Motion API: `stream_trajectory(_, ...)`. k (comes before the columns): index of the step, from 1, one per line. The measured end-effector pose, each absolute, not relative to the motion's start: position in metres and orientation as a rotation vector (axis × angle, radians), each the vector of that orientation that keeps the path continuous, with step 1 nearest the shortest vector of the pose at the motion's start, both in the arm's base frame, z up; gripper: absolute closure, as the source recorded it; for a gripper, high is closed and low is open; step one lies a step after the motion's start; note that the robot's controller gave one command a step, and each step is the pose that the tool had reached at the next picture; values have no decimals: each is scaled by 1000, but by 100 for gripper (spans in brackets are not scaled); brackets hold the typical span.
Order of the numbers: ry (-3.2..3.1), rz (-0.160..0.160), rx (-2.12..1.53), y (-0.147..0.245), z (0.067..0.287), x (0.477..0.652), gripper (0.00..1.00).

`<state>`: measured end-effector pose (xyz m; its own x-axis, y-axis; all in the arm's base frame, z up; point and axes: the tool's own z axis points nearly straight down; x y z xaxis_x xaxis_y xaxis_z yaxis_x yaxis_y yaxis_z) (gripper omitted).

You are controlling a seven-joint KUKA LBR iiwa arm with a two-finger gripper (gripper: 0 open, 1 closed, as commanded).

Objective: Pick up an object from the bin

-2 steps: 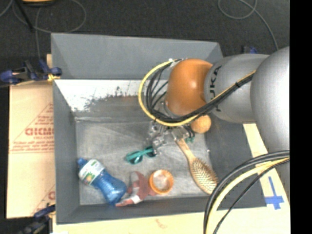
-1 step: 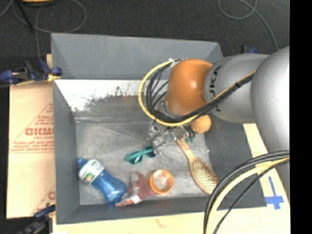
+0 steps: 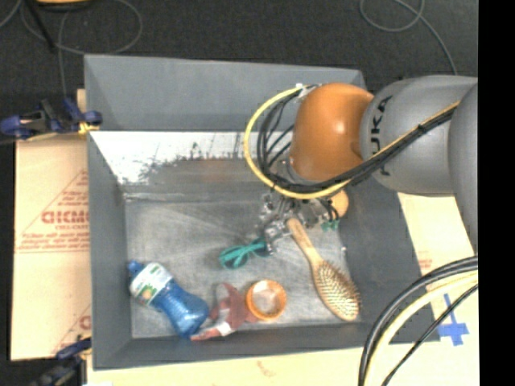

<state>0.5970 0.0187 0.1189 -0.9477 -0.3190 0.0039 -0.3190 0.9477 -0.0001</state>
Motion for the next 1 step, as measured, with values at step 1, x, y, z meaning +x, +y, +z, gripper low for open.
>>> stream_trajectory(1,-3100,2,512,20,188,590,100)
